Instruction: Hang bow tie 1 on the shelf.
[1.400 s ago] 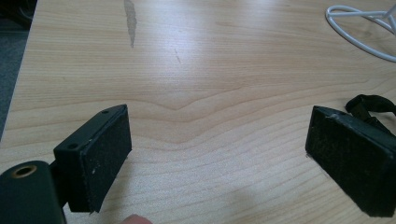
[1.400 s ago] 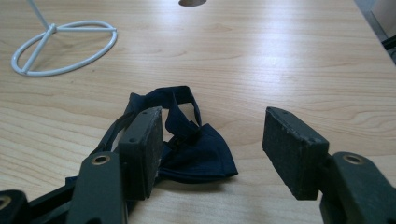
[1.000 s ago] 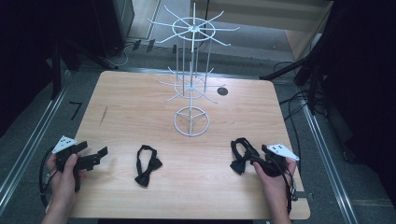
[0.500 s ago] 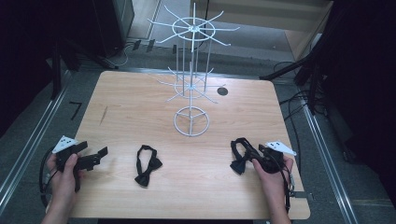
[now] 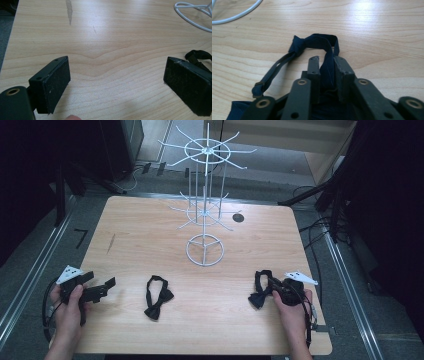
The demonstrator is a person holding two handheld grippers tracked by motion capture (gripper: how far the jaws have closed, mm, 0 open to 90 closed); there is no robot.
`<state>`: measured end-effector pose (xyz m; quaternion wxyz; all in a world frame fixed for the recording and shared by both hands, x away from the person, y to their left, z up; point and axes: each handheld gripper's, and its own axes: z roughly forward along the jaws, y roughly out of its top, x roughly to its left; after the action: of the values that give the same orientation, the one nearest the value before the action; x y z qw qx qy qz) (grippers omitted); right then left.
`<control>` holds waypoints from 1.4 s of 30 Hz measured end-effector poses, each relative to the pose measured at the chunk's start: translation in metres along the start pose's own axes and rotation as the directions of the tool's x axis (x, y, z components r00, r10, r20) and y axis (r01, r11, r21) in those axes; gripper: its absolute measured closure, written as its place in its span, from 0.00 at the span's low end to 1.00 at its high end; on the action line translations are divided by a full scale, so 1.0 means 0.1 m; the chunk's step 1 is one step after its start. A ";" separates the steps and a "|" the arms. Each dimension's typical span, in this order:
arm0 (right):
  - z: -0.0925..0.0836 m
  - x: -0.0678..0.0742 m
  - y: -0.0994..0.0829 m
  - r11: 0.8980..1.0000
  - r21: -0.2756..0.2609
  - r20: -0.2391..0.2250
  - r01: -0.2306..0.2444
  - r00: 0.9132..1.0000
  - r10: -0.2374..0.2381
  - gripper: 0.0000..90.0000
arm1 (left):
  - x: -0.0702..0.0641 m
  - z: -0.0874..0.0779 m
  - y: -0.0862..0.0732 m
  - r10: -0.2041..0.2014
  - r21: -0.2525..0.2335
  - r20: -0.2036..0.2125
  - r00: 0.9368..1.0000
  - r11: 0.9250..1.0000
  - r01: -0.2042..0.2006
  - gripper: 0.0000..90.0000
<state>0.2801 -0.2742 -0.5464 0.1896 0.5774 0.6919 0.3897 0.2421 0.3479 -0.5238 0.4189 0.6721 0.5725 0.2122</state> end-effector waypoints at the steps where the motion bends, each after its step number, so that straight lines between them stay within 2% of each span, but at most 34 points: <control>1: -0.01 0.00 0.00 1.000 -0.003 -0.003 0.003 1.000 -0.003 0.93 | 0.00 0.00 0.00 0.000 0.000 0.000 1.000 1.000 0.000 0.09; 11: -0.09 0.06 0.02 0.998 -0.050 -0.020 0.024 0.999 -0.025 1.00 | 0.00 0.00 0.00 0.000 0.000 0.001 1.000 1.000 0.000 0.09; 27: -0.25 0.22 0.10 0.987 -0.149 -0.035 0.066 0.997 -0.072 1.00 | 0.00 0.00 0.00 -0.001 0.000 0.002 1.000 1.000 0.001 0.09; 42: -0.34 0.32 0.14 0.975 -0.205 -0.048 0.081 0.995 -0.093 1.00 | 0.00 0.00 0.00 -0.001 0.000 0.002 1.000 1.000 0.001 0.09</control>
<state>0.2564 -0.2545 -0.5086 0.2445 0.5128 0.6783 0.4660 0.2423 0.3481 -0.5237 0.4198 0.6719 0.5725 0.2111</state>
